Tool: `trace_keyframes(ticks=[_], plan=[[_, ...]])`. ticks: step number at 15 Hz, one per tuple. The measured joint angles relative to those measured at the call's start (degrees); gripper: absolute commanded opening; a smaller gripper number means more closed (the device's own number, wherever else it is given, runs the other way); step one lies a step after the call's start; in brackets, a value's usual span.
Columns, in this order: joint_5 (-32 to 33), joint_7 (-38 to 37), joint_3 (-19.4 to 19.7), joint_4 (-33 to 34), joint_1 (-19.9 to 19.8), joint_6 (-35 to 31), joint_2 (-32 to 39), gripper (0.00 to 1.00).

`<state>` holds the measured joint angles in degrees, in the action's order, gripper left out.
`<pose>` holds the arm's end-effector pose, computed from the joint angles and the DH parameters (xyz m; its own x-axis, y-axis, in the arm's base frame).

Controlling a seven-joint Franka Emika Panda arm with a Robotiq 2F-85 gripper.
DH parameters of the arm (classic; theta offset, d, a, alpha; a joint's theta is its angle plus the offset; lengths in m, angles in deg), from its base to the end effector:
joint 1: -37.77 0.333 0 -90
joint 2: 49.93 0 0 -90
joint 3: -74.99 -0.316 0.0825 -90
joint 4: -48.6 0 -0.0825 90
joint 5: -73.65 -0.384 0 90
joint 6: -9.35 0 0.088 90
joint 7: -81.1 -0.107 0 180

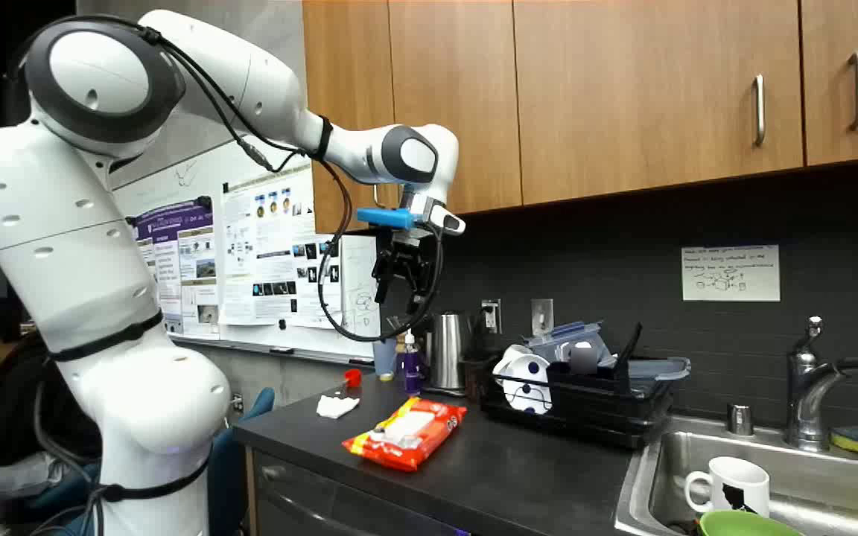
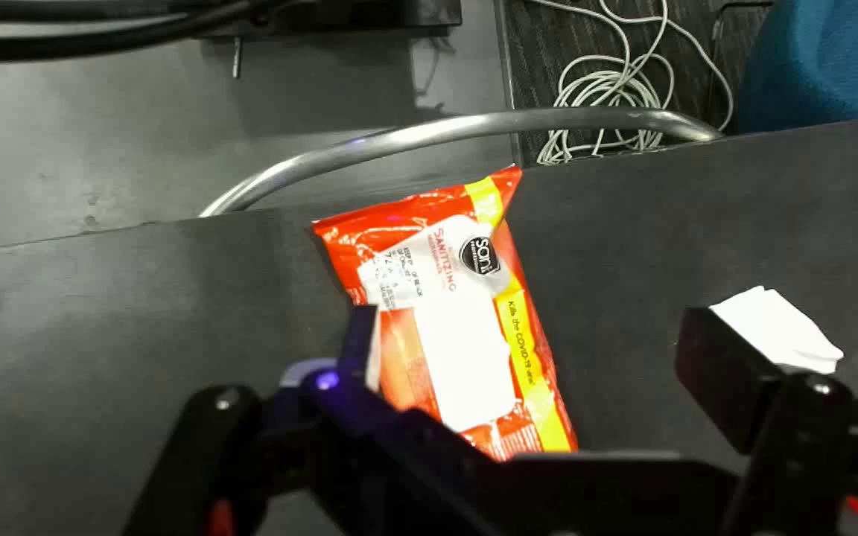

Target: Open the lid of the orange packet

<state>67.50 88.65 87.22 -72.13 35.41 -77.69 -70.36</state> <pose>0.4092 -0.1046 0.5439 0.9742 -0.0834 -0.2098 -0.1278 -0.9698 -0.2079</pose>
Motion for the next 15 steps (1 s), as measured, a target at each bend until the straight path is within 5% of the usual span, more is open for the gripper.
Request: trace_keyframes(ticks=[9, 15], plan=[[0.1, 0.6, -0.5, -0.5, -0.4, -1.2, 0.0, 1.00], [1.8, 6.0, -2.0, -9.6, -0.5, -17.4, -1.7, 1.00]])
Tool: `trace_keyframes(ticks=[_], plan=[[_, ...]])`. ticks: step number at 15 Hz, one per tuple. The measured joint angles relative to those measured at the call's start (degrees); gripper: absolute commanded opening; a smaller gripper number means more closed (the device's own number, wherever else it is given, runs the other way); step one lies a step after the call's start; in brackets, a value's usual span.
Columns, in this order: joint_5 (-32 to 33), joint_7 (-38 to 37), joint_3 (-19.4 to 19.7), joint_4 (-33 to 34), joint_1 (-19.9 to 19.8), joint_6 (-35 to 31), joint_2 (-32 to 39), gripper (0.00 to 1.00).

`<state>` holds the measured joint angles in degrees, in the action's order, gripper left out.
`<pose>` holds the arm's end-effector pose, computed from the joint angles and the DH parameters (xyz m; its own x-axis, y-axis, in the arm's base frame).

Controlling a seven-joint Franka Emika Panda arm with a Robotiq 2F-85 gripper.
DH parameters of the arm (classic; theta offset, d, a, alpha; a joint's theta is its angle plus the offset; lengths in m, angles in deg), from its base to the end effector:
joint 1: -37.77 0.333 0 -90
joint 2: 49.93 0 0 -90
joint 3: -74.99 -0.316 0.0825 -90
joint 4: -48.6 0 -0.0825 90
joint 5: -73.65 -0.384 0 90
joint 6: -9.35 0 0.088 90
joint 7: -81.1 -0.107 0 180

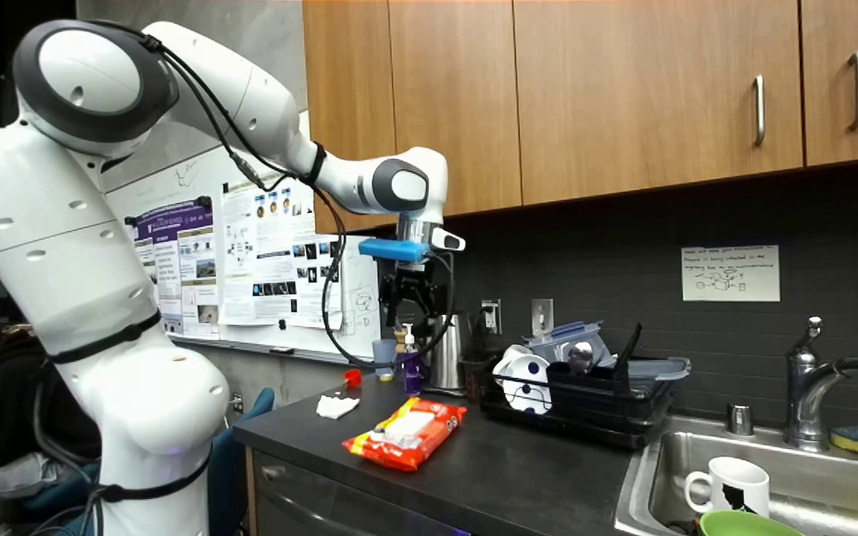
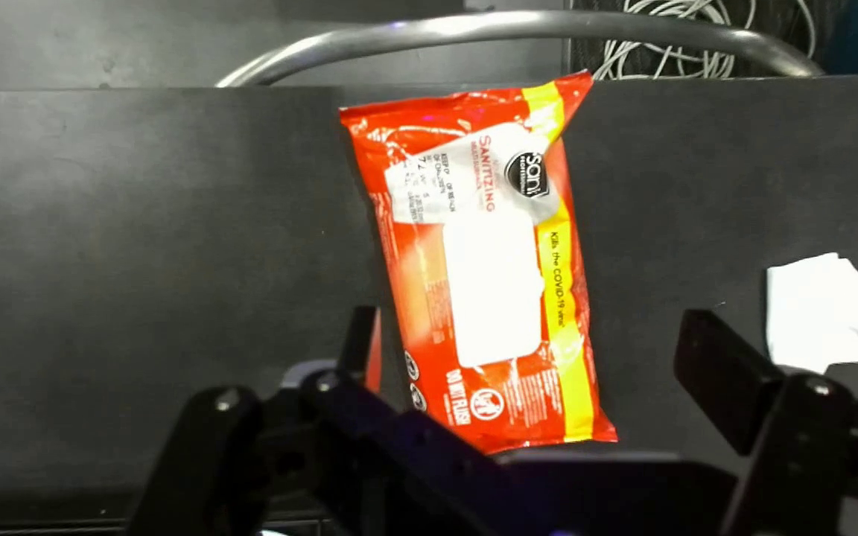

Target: Open the lid of the orange packet

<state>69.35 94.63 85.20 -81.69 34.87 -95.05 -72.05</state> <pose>0.4187 -0.0971 0.5008 0.9992 0.0042 -0.0388 -0.0017 -0.9886 -0.1508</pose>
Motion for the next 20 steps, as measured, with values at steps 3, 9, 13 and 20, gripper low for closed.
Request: trace_keyframes(ticks=[3, 9, 13, 20], plan=[[1.7, 1.0, -0.8, -6.0, 0.0, -8.7, -1.7, 1.00], [3.8, -0.9, -3.3, -18.3, 0.0, -25.0, -5.1, 1.00], [3.8, -1.5, -3.7, -19.4, 0.0, -25.4, -5.3, 1.00], [4.1, -1.5, -5.2, -21.6, 1.2, -30.6, -4.4, 1.00]])
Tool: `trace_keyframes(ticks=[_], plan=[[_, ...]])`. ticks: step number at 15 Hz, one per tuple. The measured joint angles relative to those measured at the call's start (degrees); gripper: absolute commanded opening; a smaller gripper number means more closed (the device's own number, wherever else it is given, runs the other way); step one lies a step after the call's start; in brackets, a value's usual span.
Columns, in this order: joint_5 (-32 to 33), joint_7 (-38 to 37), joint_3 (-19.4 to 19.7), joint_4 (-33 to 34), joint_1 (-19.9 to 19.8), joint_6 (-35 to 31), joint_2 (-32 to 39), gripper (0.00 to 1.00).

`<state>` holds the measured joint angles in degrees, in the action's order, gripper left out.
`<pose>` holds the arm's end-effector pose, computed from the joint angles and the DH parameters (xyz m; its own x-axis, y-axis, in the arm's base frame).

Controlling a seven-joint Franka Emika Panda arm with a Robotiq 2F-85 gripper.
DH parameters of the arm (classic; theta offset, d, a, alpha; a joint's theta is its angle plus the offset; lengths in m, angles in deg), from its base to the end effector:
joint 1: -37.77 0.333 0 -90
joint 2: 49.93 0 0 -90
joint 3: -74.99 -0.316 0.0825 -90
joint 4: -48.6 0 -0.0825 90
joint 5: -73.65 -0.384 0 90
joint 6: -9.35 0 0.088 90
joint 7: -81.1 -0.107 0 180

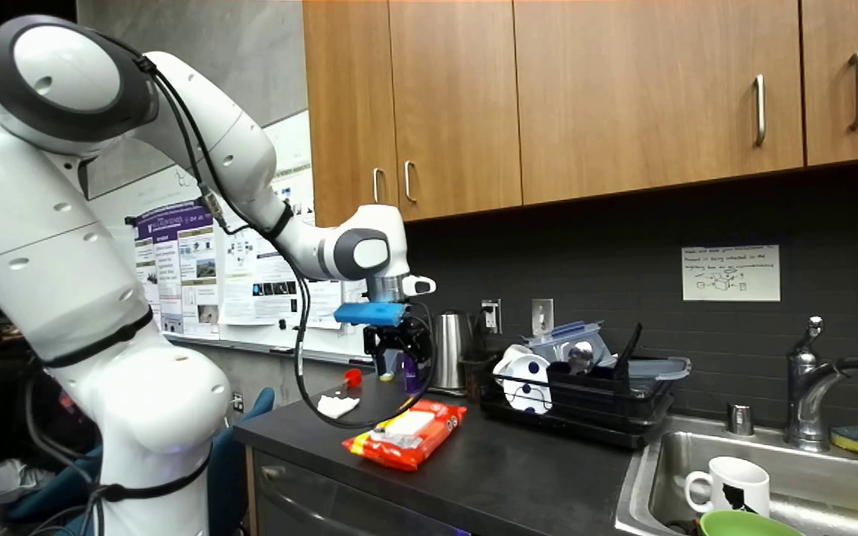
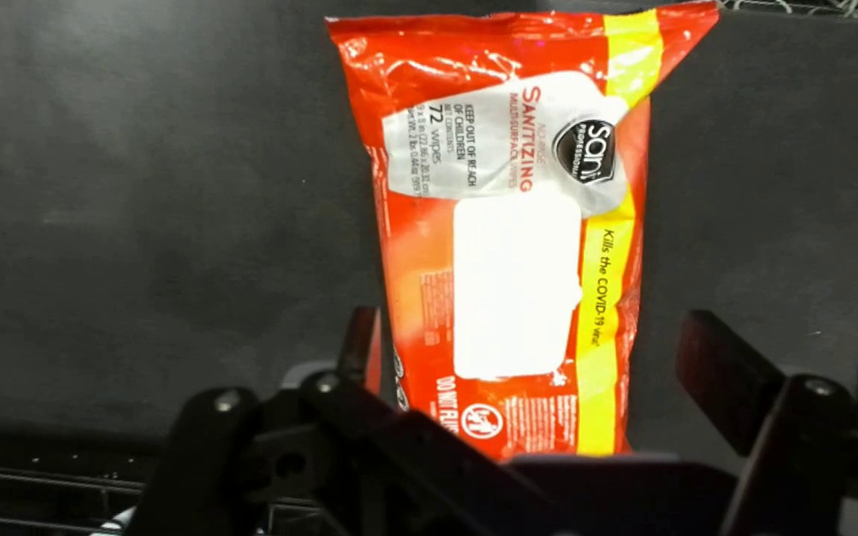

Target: Open the lid of the orange packet

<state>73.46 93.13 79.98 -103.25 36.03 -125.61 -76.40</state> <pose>0.3959 -0.0459 0.4061 0.9810 0.0942 0.1697 0.0966 -0.9953 -0.0062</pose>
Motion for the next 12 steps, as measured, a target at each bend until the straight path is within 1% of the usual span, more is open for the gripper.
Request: trace_keyframes(ticks=[3, 6, 9, 12], plan=[[1.2, -0.3, -2.0, -2.0, 0.9, -5.5, 2.0, 1.00], [4.1, -1.5, -4.1, -3.2, 1.0, -10.6, 4.5, 1.00], [9.2, -4.5, -5.8, -3.5, 0.5, -14.7, 7.0, 1.00], [15.6, -8.9, -7.7, -3.4, -1.1, -17.3, 9.3, 1.00]])
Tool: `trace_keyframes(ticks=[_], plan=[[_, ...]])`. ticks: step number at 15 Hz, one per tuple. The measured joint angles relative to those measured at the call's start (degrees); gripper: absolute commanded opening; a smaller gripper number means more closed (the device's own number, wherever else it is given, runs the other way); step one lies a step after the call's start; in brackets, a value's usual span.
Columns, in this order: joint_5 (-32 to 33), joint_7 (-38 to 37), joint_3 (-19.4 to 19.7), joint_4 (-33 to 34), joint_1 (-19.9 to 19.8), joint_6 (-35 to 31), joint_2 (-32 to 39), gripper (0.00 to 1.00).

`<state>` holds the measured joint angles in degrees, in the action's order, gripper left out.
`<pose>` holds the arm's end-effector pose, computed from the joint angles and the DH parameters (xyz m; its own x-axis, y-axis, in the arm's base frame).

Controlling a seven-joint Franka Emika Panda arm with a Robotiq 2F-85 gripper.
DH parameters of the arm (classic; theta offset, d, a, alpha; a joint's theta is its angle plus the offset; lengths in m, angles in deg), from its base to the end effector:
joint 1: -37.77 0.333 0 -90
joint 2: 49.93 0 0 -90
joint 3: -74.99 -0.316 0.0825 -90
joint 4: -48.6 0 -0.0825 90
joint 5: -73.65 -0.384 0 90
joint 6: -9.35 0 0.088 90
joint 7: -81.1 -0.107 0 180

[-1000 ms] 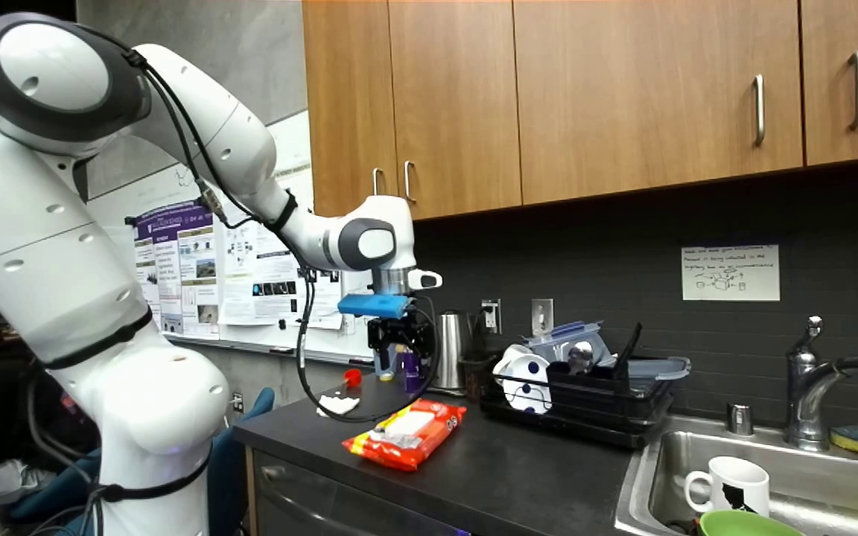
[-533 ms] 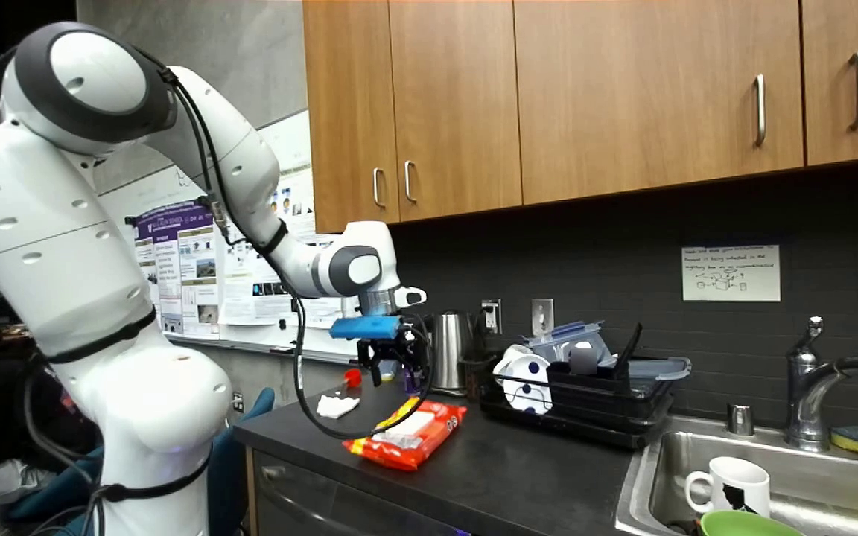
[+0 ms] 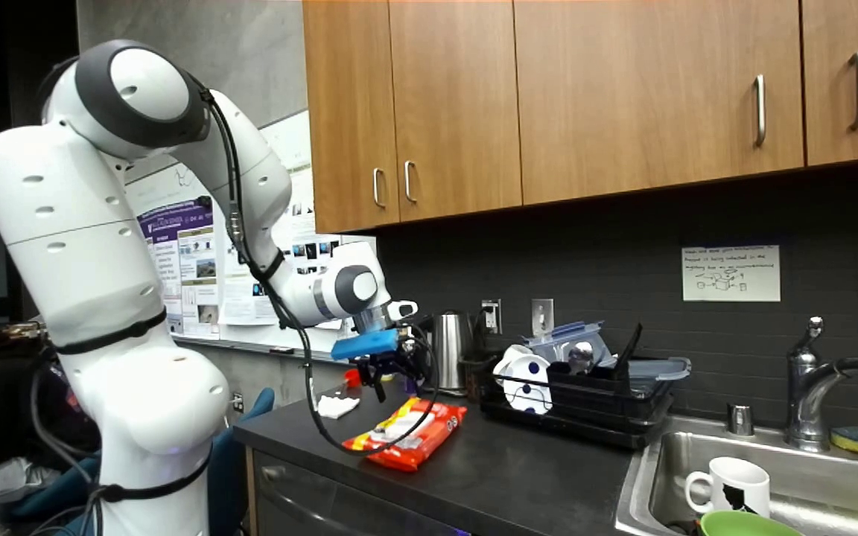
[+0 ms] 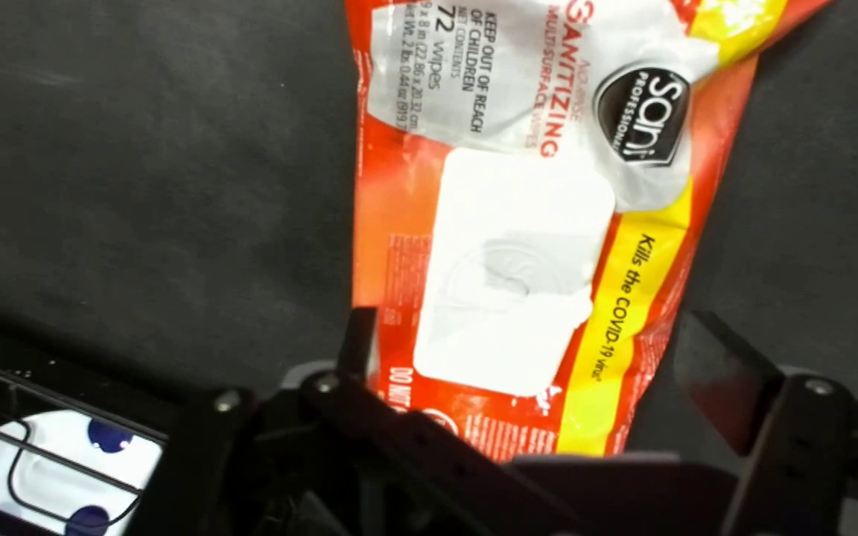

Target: Open the lid of the orange packet

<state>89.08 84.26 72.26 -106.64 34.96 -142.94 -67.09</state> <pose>0.4144 0.0062 0.3456 0.9344 0.2880 0.2096 0.2465 -0.9476 0.2031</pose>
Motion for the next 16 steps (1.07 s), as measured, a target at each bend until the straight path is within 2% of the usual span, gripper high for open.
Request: trace_keyframes(ticks=[6, 16], plan=[[9.4, -8.9, -2.7, 0.5, -2.7, -1.2, 3.3, 1.00], [18.3, -18.8, -4.1, 2.5, -2.8, -1.3, 7.7, 1.00]])
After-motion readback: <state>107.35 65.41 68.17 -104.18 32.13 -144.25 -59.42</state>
